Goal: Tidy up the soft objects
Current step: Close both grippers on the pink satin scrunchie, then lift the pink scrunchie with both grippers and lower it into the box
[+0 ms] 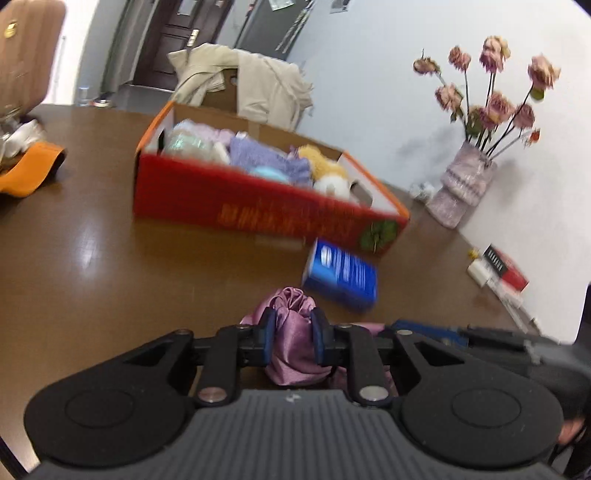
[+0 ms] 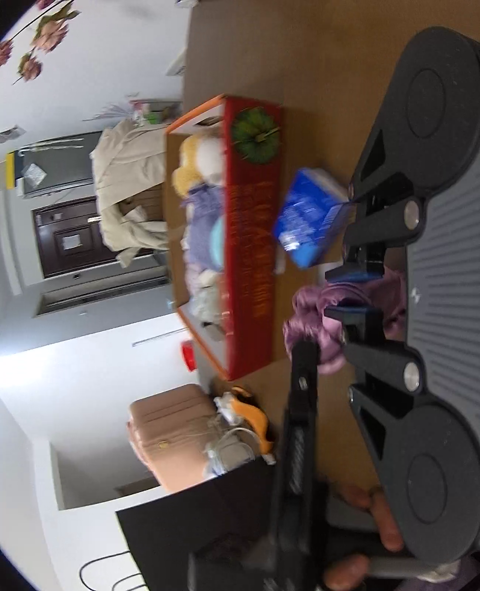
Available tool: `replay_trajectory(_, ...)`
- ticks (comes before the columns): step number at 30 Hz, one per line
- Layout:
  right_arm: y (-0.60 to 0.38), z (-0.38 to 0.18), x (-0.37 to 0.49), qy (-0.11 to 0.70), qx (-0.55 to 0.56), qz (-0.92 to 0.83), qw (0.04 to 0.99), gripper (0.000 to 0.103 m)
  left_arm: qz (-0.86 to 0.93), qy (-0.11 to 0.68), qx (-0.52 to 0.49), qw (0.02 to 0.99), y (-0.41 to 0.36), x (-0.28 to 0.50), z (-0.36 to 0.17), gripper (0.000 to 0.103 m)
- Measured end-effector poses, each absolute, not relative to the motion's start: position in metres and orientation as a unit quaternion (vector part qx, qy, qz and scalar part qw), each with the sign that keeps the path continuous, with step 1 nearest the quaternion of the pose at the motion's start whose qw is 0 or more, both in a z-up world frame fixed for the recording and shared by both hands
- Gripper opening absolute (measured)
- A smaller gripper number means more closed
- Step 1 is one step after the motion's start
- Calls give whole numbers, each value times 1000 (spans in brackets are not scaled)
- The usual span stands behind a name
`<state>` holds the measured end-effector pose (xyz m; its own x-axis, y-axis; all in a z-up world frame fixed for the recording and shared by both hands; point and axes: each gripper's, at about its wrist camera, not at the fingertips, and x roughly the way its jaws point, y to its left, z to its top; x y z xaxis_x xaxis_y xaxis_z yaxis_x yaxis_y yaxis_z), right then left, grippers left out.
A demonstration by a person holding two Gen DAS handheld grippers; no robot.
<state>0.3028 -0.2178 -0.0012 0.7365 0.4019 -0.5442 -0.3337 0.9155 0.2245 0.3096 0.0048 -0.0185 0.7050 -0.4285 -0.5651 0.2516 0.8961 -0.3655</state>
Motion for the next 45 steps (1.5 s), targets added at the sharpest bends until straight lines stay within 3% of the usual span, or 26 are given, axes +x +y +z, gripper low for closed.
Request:
replay_trajectory(2,-225,-6,296,312,83,184,928,32,-168,321,-114,925,-4,296,-22,20)
replay_trajectory(3,-228,-7,293,312,96,182,928,33,-159,311,-100,932,-10,290,-22,20)
replay_trajectory(10,-231,-1,280,298,139,162,930,33,-154,292,-57,942,-20,273,-25,20)
replay_trajectory(25,-210,-18,265,340,81,142,926,30,-165,299,-57,938,-16,268,-27,22)
replay_trajectory(26,-211,-19,264,339,80,142,927,30,-167,299,-54,938,-16,268,-26,24)
replay_trajectory(29,-213,-21,264,337,74,144,927,27,-179,281,-41,942,-11,272,-18,44)
replay_trajectory(31,-214,-23,265,336,74,147,927,26,-199,278,-26,939,-10,279,-16,47)
replay_trajectory(36,-220,-26,267,332,79,151,928,26,-233,314,-61,919,0,292,-23,27)
replay_trajectory(42,-222,-28,269,333,84,146,928,24,-253,311,-48,915,1,277,-29,15)
replay_trajectory(45,-222,-27,268,324,88,148,930,18,-247,305,-45,919,-1,270,-25,11)
